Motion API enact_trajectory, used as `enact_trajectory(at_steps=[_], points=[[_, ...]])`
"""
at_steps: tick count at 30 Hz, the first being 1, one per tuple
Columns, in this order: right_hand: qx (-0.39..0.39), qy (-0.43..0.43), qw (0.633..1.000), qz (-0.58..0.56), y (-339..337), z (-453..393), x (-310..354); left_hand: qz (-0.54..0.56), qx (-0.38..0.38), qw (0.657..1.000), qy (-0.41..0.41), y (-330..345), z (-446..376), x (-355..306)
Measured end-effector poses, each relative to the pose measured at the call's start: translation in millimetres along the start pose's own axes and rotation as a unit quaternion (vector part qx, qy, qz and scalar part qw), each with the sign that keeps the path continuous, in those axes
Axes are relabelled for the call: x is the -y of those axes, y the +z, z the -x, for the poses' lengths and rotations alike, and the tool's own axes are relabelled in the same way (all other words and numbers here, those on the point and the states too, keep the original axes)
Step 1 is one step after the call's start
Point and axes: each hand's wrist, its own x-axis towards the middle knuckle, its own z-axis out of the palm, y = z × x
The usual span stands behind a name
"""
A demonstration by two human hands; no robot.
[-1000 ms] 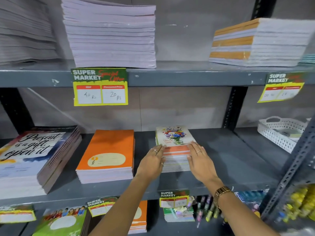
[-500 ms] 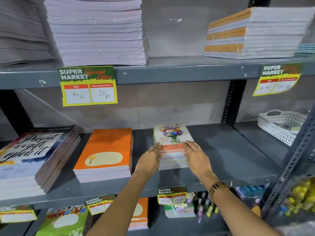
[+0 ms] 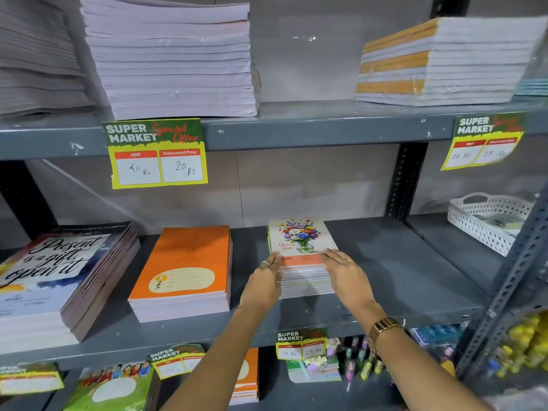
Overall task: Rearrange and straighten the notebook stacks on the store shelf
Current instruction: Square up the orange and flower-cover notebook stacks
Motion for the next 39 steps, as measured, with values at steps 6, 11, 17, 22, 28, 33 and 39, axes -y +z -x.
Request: enact_trajectory(at_steps=[6, 11, 17, 22, 28, 33, 39], points=[[0.002, 0.003, 1.000, -0.001, 1, 1, -1, -0.011, -0.004, 1.000, -0.009, 2, 3, -1], [0.022, 0.000, 1.000, 0.015, -1, 2, -2, -0.032, 0.002, 0.999, -0.009, 2, 5, -2], [0.010, 0.001, 1.000, 0.014, 0, 3, -1, -0.049, 0.011, 0.999, -0.003, 0, 9, -5], [-0.032, 0.049, 0.995, -0.086, -1, 6, -1, -0.012, -0.006, 1.000, 0.015, 0, 14, -5], [-0.008, 0.253, 0.926, -0.281, 0, 9, -8, 0.214, -0.037, 0.975, -0.038, 5, 17, -13], [0.006, 0.266, 0.890, -0.371, -3, 8, -6, 0.324, -0.016, 0.944, -0.067, 6, 15, -20], [0.022, 0.277, 0.869, -0.410, -4, 12, -8, 0.378, -0.008, 0.923, -0.067, 6, 17, -22]])
